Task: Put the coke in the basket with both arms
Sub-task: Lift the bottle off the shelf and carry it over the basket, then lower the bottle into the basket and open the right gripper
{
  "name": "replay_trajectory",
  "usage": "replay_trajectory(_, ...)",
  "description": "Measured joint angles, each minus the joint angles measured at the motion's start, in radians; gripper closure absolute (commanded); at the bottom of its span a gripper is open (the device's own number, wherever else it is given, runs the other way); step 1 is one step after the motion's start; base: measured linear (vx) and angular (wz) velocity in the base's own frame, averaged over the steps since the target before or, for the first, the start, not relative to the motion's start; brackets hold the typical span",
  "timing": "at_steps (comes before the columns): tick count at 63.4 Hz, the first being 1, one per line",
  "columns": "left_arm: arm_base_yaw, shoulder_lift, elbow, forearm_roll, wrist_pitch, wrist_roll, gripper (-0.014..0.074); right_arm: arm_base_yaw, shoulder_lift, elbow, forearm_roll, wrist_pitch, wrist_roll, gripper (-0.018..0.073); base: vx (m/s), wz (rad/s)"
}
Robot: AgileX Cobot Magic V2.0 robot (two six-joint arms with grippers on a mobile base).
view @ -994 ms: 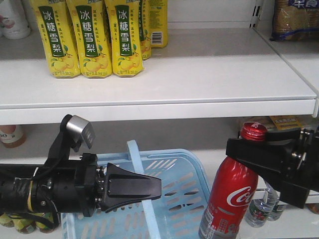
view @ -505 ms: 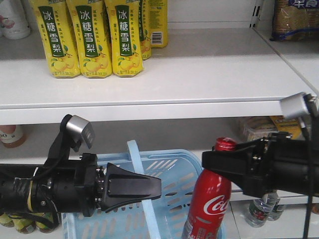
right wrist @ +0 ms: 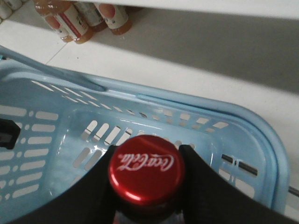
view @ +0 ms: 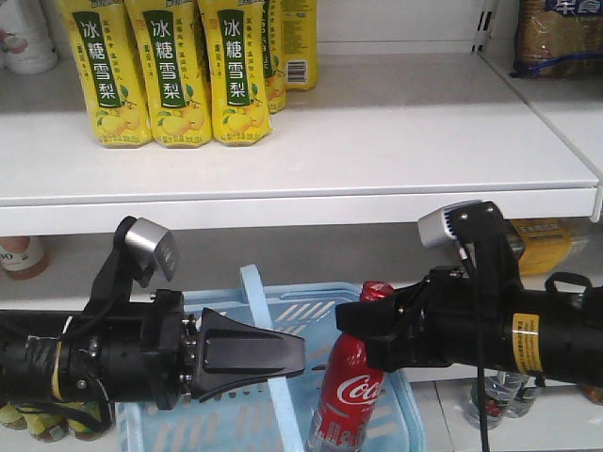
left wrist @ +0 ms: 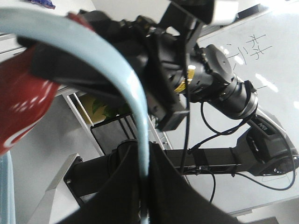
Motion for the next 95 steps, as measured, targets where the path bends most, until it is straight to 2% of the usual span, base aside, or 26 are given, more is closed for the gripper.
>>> replay_trajectory(12, 0.000, 0.000, 0.000, 0.000, 0.000, 0.000, 0.0603, 0.002, 0.030, 0.000, 0.000, 0.024, 0.000, 0.0490, 0.00, 0.00)
replay_trajectory(19, 0.000, 0.000, 0.000, 0.000, 0.000, 0.000, 0.0603, 0.002, 0.030, 0.000, 0.001, 0.029, -0.001, 0.0391, 0.00, 0.00)
replay_trajectory(32, 0.000, 0.000, 0.000, 0.000, 0.000, 0.000, 0.0603, 0.002, 0.030, -0.001, 0.010, 0.030, 0.000, 0.0132, 0.00, 0.00)
replay_trajectory(37, 0.000, 0.000, 0.000, 0.004, 0.004, 0.000, 0.0603, 0.002, 0.030, -0.004, 0.016, 0.029, 0.003, 0.0072, 0.00, 0.00)
replay_trajectory(43, -0.002, 0.004, 0.004, 0.033, 0.035, -0.001, 0.0603, 0.002, 0.030, -0.004, 0.017, 0.029, 0.005, 0.0050, 0.00, 0.00)
replay_trajectory(51, -0.002, 0.003, 0.004, 0.044, 0.038, -0.003, 0.0603, 0.002, 0.030, -0.004, 0.017, 0.029, 0.011, 0.0072, 0.00, 0.00)
replay_trajectory(56, -0.003, 0.003, 0.004, 0.047, 0.032, -0.008, 0.0603, 0.002, 0.024, -0.004, 0.017, 0.029, 0.021, 0.0135, 0.00, 0.00)
replay_trajectory(61, -0.005, 0.003, 0.004, 0.043, 0.018, -0.008, 0.0603, 0.002, 0.002, -0.004, 0.017, 0.034, 0.037, 0.0241, 0.00, 0.00)
replay_trajectory(72, -0.005, 0.003, 0.004, 0.034, 0.018, -0.008, 0.0603, 0.002, -0.099, -0.004, 0.017, 0.061, 0.041, 0.0575, 0.00, 0.00)
replay_trajectory(86, -0.005, 0.003, 0.004, 0.030, 0.020, -0.007, 0.0603, 0.002, -0.281, 0.015, 0.020, 0.082, -0.002, 0.0564, 0.00, 0.00)
replay_trajectory(95, -0.005, 0.003, 0.004, 0.032, 0.021, -0.008, 0.0603, 0.002, -0.436, 0.123, 0.027, 0.177, -0.038, 0.0564, 0.00, 0.00)
